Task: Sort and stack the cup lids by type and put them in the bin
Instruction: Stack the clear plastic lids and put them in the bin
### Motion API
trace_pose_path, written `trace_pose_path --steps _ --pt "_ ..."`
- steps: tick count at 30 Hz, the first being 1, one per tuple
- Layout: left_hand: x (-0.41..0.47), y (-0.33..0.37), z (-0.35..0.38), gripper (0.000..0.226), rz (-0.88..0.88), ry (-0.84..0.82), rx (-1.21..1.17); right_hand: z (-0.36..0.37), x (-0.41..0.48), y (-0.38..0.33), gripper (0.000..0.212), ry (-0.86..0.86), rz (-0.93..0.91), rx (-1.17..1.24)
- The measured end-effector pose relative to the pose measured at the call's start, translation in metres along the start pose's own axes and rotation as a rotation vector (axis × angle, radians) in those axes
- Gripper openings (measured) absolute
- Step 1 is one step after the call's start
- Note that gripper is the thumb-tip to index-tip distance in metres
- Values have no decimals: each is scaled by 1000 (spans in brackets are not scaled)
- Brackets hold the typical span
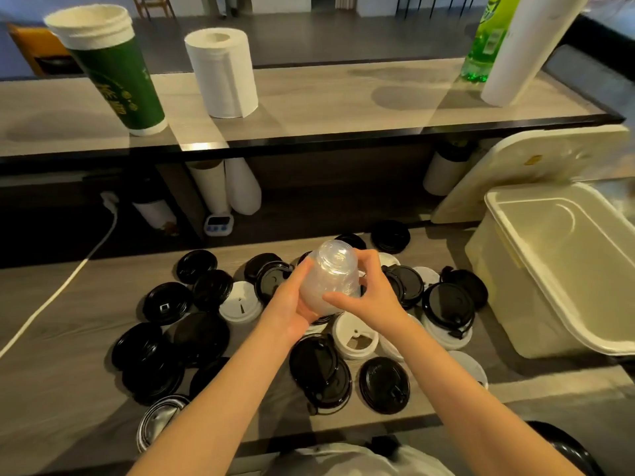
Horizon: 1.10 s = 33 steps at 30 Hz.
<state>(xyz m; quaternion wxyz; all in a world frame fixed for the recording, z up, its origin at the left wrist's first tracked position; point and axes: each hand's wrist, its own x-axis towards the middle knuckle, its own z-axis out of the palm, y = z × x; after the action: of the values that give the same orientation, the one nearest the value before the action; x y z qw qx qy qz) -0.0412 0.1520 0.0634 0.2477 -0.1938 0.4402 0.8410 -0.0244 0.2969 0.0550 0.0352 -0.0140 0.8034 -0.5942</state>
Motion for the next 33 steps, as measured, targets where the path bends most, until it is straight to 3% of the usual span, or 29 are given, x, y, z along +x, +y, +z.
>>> trace_pose_path --steps 3,5,8,12,15,18,24,29,33 --pt "4 0 7 20 35 46 -14 -23 3 7 68 -87 52 16" --pt "9 3 3 22 57 90 -109 -34 8 13 64 -48 64 -65" --pt "12 8 -15 23 129 130 -171 -43 27 26 59 -33 30 -502" --pt "6 12 -41 23 230 182 -142 -30 48 40 81 -369 -37 -908" --pt "0 9 -59 24 261 219 -127 -12 60 44 100 -479 -9 -1030" --pt "-6 5 -70 24 290 208 -102 0 70 49 100 -491 70 -1039" --pt "-8 4 -83 27 282 247 -112 3 74 58 73 -420 21 -958" --pt "-3 1 -74 21 252 259 -130 -8 70 54 76 -322 17 -642" --pt "4 -1 -64 20 214 250 -104 -20 56 34 64 -177 76 -213"
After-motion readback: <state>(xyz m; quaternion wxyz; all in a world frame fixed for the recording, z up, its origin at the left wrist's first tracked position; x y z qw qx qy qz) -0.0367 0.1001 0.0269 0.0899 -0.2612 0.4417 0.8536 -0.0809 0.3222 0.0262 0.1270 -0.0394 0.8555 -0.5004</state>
